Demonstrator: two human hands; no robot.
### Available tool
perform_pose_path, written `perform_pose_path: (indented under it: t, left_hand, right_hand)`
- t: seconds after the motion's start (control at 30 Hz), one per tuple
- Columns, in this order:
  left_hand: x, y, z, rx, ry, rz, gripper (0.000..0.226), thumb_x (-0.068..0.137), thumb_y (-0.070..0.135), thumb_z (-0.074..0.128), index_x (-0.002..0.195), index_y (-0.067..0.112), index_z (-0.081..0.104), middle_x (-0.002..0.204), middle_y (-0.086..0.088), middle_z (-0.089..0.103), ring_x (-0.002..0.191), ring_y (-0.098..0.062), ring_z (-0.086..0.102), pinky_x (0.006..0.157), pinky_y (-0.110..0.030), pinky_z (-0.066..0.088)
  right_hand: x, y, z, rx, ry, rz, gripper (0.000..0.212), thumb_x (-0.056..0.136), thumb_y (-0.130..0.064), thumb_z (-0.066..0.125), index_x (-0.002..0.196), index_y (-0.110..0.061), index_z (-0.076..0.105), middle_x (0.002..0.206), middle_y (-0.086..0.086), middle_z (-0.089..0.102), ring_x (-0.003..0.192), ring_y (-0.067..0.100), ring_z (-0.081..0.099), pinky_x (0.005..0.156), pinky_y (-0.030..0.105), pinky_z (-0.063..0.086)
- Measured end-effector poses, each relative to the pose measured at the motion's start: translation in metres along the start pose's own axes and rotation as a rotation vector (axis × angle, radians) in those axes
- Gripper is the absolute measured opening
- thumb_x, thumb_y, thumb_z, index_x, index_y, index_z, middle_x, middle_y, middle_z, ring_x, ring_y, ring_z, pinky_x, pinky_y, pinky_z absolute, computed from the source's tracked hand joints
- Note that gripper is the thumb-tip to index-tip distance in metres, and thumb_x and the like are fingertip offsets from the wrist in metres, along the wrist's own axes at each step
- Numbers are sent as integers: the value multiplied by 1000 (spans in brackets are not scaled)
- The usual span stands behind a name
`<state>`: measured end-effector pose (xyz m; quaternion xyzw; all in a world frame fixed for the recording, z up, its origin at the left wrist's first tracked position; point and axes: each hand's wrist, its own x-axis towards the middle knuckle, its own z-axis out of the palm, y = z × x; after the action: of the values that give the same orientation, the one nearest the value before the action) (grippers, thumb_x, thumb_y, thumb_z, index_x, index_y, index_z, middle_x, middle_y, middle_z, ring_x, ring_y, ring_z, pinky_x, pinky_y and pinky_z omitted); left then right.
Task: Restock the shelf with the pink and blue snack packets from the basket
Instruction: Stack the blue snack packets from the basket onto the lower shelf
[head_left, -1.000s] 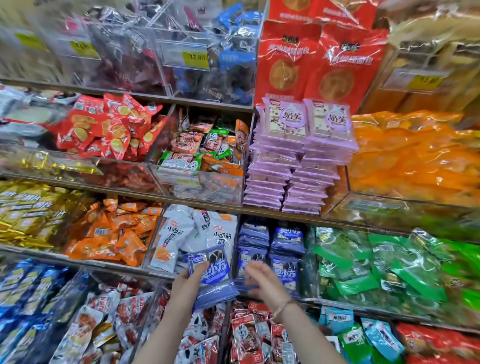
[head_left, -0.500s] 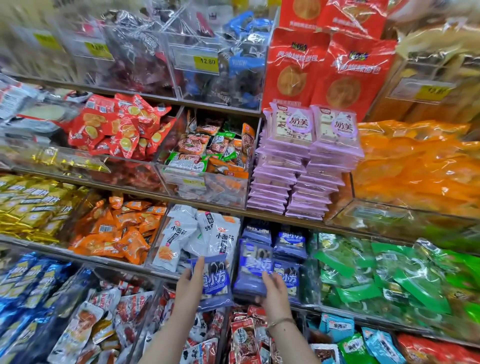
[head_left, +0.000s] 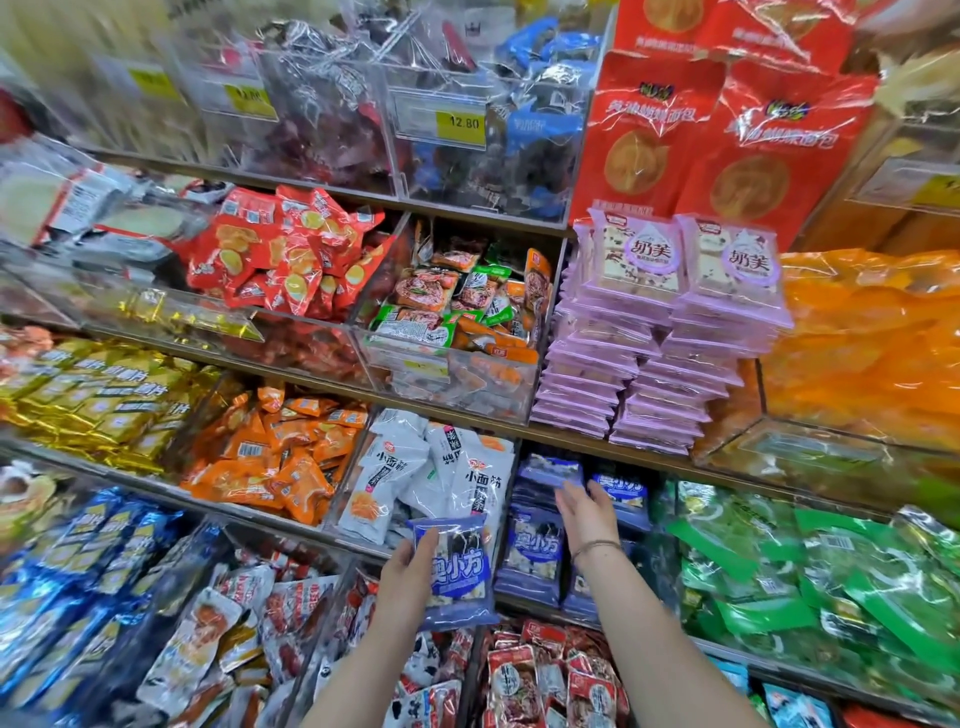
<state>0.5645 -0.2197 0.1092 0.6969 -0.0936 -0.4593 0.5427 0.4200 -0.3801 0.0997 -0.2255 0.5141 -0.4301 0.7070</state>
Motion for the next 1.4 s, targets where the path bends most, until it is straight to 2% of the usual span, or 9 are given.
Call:
perform_pose_path:
  t: [0.17,0.3,0.57,0.63,0.93,1.03,1.1,1.23,1.4]
  left_hand:
    - [-1,0,3,56,28,20,62,94,43,52,143,8,37,146,-10,42,128,-26,44,99,-37,35]
    - [-2,1,4,92,25,36,56,95,40,51,139,7,42,145,-11,43,124,-24,46,100,-37,35]
    - [-1,5,3,97,46,3,51,94,41,53,131,5,50,102,5,59,92,-13,55,86,-32,35]
    - [1,5,3,86,52,-16,56,93,41,54,135,5,47,119,-4,60,108,-21,57,95,-39,40]
    - [-4,5,17,-60,-80,19,56,92,41,56,139,14,42,135,-1,48,127,-19,45,100,-34,36]
    - [-11,10,33,80,-138,111,17,92,39,55,94,23,53,93,6,53,77,4,56,69,-14,41]
    - [-12,13,38,310,-161,316,30,91,42,55,77,16,49,74,2,50,62,-3,51,56,-13,37]
    - [5,6,28,998,79,947,39,92,47,50,110,14,59,113,-1,60,106,-20,55,91,-34,46]
    - [28,-6,14,1424,13,918,76,90,61,30,137,5,49,145,-11,45,132,-30,45,115,-45,21]
  right_hand:
    - [-10,14,-8,-365,60,-140,65,91,-7,57,146,-13,24,151,11,26,135,27,35,110,39,33]
    - [-12,28,-10,-632,242,-300,27,89,-5,56,115,-6,50,129,17,47,92,20,53,84,29,41]
    - [23,-9,23,-1380,-56,-443,19,93,-9,45,95,-4,63,123,11,45,89,22,55,81,24,40]
    - [23,-10,23,-1411,-71,-418,20,94,-9,44,94,-5,64,123,12,46,91,24,56,80,23,38]
    - [-76,26,-20,-710,-357,-92,9,89,-33,55,92,-26,60,89,-13,63,76,1,63,64,10,45]
    - [-88,39,-34,-193,-365,185,32,84,-10,61,108,-24,45,100,8,60,77,18,68,63,27,55]
    - [-88,41,-42,-41,-297,195,31,78,-6,63,101,-20,47,87,14,59,70,24,65,61,33,54]
    - [-73,34,-62,-31,-70,167,21,84,-16,61,100,-14,48,90,12,56,71,22,49,62,31,42]
    - [-32,7,-69,99,134,117,11,93,-20,54,103,-15,53,71,0,47,50,7,47,40,17,37]
